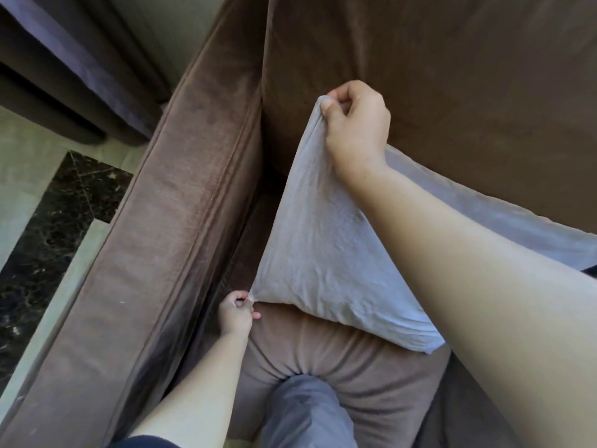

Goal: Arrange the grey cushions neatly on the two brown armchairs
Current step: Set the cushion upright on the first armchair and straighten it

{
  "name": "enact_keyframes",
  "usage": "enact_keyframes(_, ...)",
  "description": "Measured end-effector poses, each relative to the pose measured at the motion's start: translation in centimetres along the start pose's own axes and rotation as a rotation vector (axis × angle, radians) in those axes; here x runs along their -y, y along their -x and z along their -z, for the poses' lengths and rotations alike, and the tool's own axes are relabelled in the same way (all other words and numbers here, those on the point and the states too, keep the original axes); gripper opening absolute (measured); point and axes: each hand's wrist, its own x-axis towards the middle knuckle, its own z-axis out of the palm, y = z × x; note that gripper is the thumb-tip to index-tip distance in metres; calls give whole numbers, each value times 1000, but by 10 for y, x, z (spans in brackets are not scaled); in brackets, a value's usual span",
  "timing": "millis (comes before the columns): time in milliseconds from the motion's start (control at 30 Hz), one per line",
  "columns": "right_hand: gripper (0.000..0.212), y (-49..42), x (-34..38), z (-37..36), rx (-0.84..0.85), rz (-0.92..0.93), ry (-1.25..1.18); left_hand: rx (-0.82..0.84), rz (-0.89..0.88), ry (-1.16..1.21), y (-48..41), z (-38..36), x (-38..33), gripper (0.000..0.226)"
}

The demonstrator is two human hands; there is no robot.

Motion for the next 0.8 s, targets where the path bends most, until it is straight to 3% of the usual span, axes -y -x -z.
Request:
enact_keyframes(300,9,10,-7,4,47,86,28,53,94,47,2,2,-12,12)
enact_keyframes(400,29,22,-13,19,162,128,36,159,59,24,18,13,-31,30)
enact_keyframes(500,43,35,-33,49,209,178,161,227,-134,-73,40,23,-65,46)
enact_keyframes(700,48,75,-101,136,127,189,440,345,-611,-225,107,15,-160,18)
enact_keyframes(800,63,113,-146,168,68,184,624,447,-827,-369,144,-16,-205,16)
